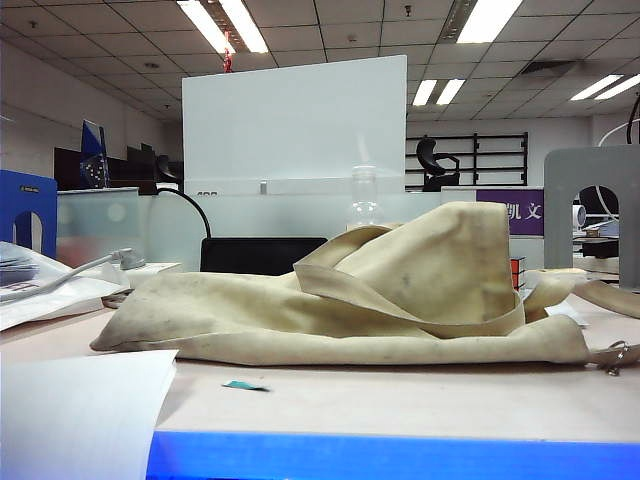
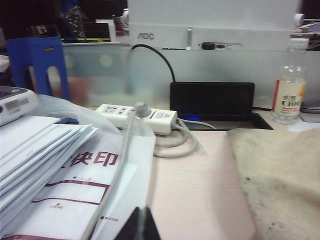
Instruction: Take the glasses case out of the canvas bag and put it on the table.
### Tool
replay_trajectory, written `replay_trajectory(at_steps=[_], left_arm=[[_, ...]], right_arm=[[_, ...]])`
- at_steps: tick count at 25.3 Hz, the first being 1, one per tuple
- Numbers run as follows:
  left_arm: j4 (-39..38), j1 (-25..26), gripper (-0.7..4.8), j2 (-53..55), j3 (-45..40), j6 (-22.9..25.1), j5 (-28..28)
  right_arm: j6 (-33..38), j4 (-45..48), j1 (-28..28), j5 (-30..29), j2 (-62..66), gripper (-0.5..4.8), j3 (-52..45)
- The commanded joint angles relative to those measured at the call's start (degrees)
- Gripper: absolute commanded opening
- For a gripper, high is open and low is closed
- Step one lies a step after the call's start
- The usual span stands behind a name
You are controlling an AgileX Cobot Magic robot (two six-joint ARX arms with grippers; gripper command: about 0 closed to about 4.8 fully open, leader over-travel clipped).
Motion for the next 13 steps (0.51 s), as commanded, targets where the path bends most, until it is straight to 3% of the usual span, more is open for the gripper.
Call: replay_trajectory(at_steps=[1,3,5,9,13], left_arm=[[0.3,0.0,-0.05,0.0,0.0,-0.5,-0.4],[0.3,0.0,-0.05,0.0,0.0,-4.3,-0.4],[0.2,0.0,-0.04,0.0,0.0,-6.4,0.3],[0.3,0.0,-0.02,0.2,0.2,-6.3,4.3],[0.4,0.0,-0.03,1.7,0.2,-6.7,4.1]], right_arm=[[3.3,-3.2,0.0,-0.2,-0.1,1.46,-0.3],[3.2,-3.3,0.0,-1.9,-0.1,1.16,-0.2],[3.2,-3.3,0.0,-5.0,-0.1,0.24,-0.1],[3.2,-3.3,0.0,-6.6,-0.1,0.03,-0.1],[3.2,-3.6,0.0,-6.6,-0.1,-0.04,0.4]])
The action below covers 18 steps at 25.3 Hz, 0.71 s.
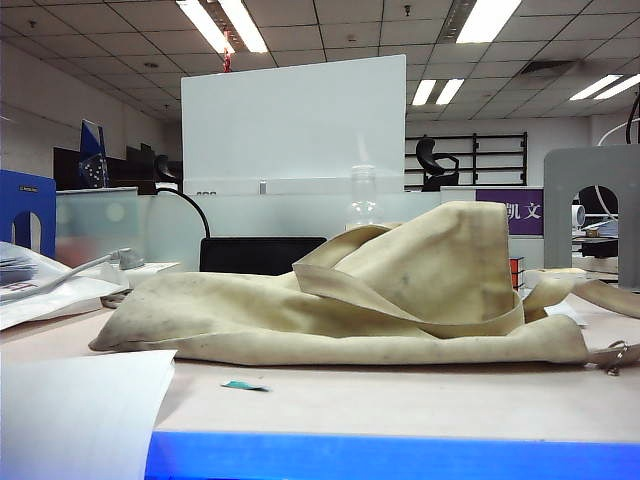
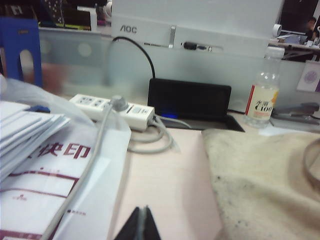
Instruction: Take the glasses case out of the canvas bag and put it on the table.
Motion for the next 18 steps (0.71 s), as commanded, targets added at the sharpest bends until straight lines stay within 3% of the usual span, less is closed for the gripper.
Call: replay_trajectory(at_steps=[1,6,11,13,16,18], left_arm=[[0.6,0.0,-0.03,1.2,0.2,-0.4,0.2],[6.5,0.0,-0.03,6.2,1.0,-4.5,3.2],[8.3,-1.2,-0.03,19.7,9.2,-4.4,4.7],[10.7,-2.2,-0.03,29.8,15.2,-4.2,5.7],[11.0,-6.8,0.18,54.3,33.3,-5.4,12.0],[3.7,-11.2,1.35,68.1,46.9,-6.4,14.7]], right_arm=[[0.1,-0.1,0.0,-0.1,-0.2,-0.04,0.5],[0.1,-2.3,0.0,-1.8,-0.2,-0.04,1.0],[2.5,-5.0,0.0,-2.8,-0.2,-0.04,3.1],[3.5,-7.2,0.0,-4.4,-0.2,-0.04,4.5],[3.5,-9.6,0.0,-9.3,-0.2,-0.04,7.8],[3.5,-10.5,0.0,-10.0,-0.2,-0.04,9.2]])
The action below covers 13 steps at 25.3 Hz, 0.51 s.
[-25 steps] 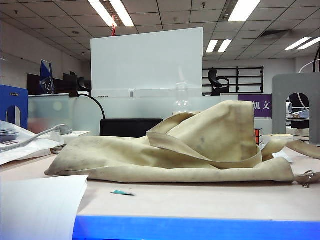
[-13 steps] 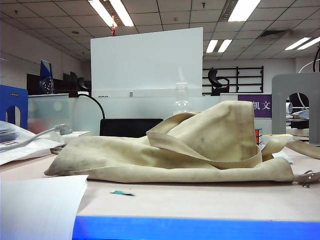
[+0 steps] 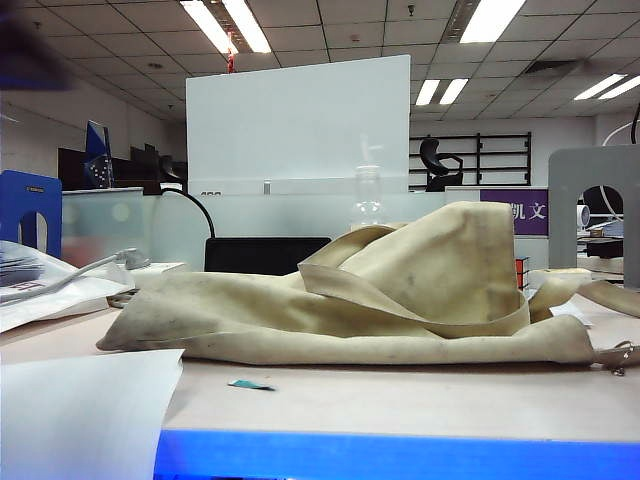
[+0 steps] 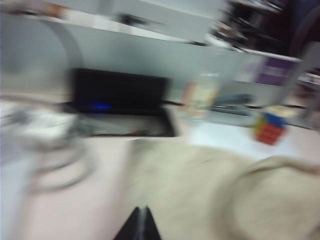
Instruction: Take the glasses case out of the canvas bag and put it on the table.
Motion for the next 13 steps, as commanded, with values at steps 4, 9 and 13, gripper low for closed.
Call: replay_trajectory(at_steps=[4,9,13], left_arm=[[-21.2,-10.8,3.22,33.3,35.5,-1.2,6.1],[-33.3,-12.2,3.22,52.7,54.3,-0.1,5.9],[-45.0,-12.8,3.22,59.5,57.1,0.3,10.4]], right_arm=[[3.3,-2.6,-0.1,-5.6,-0.1,-0.04,3.2],[4.3,-2.1,-0.1,-15.1,-0.1,-0.04,5.8],[4.4,-1.8,-0.1,-17.9,-0.1,-0.04,6.8]])
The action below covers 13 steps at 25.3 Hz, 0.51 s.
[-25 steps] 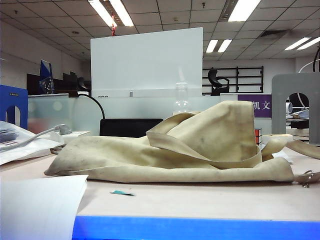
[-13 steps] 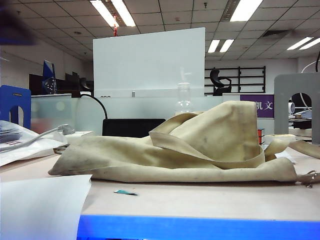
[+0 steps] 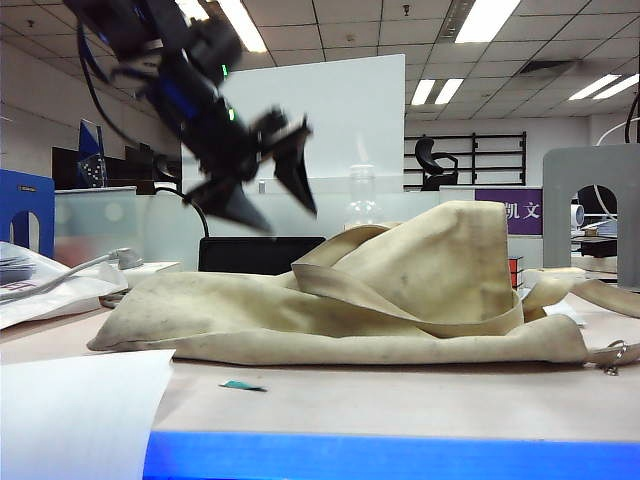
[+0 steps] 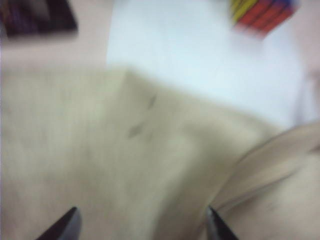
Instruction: Take the glasses case out of the canvas bag and put it on the table.
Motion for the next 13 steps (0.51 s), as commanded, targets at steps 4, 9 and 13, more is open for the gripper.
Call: replay_trajectory(at_steps=[4,9,13], left_arm=[[-14.3,-3.5,3.89,2.6,0.7,2.0,10.7],[-12.7,-7.5,4.15,2.5,1.8,3.3,11.1],[-9.2,-9.5,4.15,2.8,1.8,3.8,10.3]], right_arm=[[0.3,0.9,0.0,-2.1,-0.2,-0.04,0.5],[0.3,0.0,0.1,-3.1,-0.1,-0.04,0.5],[0.3,-1.9,0.1,-3.1,-0.2,-0.04,0.5]])
